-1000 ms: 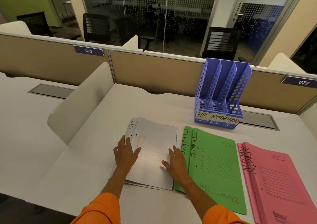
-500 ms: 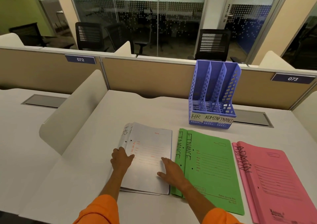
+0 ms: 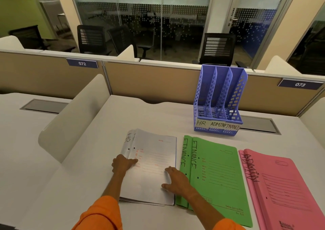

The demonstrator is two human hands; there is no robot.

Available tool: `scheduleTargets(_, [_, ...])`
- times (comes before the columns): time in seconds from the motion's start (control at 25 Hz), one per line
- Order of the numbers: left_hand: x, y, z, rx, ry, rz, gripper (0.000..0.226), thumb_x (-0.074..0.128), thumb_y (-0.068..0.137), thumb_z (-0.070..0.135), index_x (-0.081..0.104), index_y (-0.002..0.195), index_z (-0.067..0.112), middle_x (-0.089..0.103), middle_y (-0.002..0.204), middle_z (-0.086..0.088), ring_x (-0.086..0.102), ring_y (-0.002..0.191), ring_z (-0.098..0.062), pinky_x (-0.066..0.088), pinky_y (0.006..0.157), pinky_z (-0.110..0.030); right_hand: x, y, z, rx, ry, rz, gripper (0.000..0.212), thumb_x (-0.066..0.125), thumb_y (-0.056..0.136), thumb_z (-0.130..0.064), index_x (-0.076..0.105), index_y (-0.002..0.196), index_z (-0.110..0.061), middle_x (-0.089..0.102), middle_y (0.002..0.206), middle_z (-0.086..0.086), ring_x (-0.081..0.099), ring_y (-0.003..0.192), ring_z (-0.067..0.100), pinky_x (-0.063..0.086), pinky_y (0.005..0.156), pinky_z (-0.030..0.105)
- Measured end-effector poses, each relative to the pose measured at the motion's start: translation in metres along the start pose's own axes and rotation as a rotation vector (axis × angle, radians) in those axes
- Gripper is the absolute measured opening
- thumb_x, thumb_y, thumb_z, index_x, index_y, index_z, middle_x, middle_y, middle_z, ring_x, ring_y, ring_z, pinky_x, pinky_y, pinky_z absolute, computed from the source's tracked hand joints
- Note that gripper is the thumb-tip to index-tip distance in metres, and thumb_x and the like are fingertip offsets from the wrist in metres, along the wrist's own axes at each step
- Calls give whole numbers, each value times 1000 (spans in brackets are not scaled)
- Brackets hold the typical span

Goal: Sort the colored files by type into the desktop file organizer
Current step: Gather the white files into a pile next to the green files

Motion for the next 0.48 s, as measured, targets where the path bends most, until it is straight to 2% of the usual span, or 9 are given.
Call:
scheduleTargets(0.12, [2,1,5,38,-107,-40,75,91,66,28,55,117,-13,61,121,-31,61,112,-44,52,95,-52,2,-1,1,-5,10,-13,82,63,81,-51,27,148,-20,22,159,4,30,142,23,28,115,35])
scheduleTargets(0.2, [3,-4,10,71,-254,-83,65,90,67,18,51,111,-10,61,118,-33,63,106,-44,55,91,-52,0,-2,1,-8,35,-13,81,61,81,-52,27,148,-19,23,158,4,30,141,22,29,114,34])
scheduleTargets(0.32, [1,-17,25,148,-278,-114,68,86,72,16,43,122,2,59,120,-21,62,105,-36,56,90,-48,-3,-4,1,-2,104,-1,78,57,85,-54,27,147,-18,32,154,2,36,137,20,33,112,32])
scheduleTargets(0.48, [-12,-33,57,308,-261,-17,59,84,73,19,55,123,9,64,120,-14,65,98,-30,56,88,-44,-26,-4,-2,2,179,105,77,53,89,-56,25,148,-15,33,154,6,35,138,20,29,114,31])
Point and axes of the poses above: each hand's wrist, its own y-axis towards the middle knuckle, its own x-axis out of the palm, z = x × y, the point moved 8 cm from there along y, towards the middle knuckle
